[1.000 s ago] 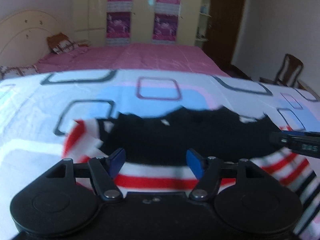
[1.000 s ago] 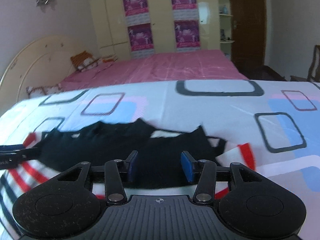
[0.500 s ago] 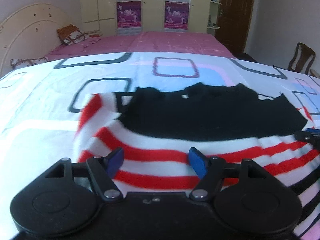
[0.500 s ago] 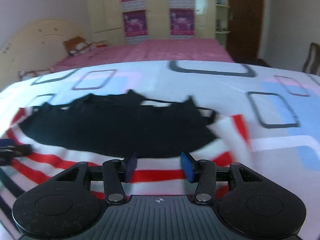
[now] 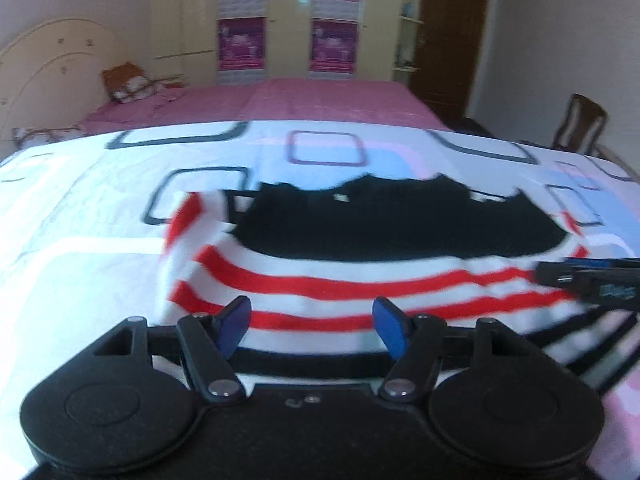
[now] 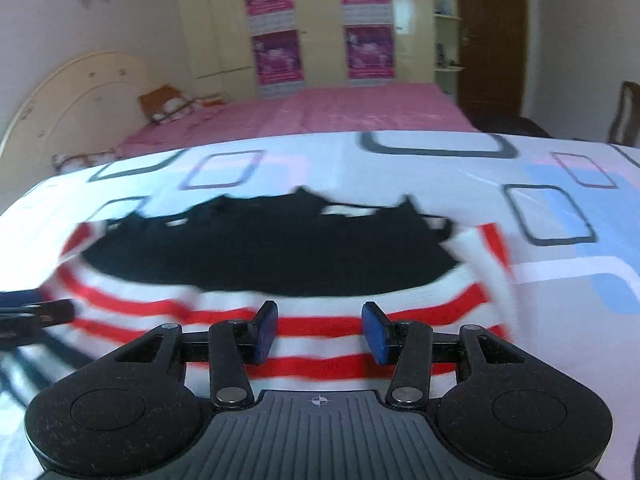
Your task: Fold small clothes
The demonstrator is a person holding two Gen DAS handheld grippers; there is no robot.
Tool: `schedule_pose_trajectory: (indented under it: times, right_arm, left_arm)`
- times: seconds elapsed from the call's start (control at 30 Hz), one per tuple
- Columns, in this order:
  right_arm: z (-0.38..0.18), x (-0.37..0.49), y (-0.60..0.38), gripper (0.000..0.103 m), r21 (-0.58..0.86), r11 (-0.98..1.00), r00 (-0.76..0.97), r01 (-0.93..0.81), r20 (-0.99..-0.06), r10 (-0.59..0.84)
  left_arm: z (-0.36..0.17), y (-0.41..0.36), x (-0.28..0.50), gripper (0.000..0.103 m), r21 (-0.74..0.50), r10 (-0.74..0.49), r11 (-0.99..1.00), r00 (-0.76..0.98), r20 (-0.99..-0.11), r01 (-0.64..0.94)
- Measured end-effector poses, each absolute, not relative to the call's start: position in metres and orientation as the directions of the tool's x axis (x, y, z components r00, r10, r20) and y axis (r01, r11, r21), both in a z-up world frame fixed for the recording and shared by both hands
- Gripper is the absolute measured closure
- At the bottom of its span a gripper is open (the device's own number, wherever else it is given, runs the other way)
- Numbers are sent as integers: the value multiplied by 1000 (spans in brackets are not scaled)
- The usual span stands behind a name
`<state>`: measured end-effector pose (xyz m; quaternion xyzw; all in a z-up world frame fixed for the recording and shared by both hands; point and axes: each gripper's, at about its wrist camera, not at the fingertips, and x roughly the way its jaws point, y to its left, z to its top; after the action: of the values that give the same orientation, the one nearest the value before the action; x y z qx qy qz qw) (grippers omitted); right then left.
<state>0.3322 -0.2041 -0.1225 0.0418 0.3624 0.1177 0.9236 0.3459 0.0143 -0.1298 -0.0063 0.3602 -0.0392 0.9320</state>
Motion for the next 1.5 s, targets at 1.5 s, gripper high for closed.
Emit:
schedule_pose_trajectory:
  times: [1.5]
  right_arm:
    - [-146,270,-181,56,3,993,691,-122,-717,87]
  left_arm:
    - [-155,50,305,27,-20,-55,998,689,-722,59]
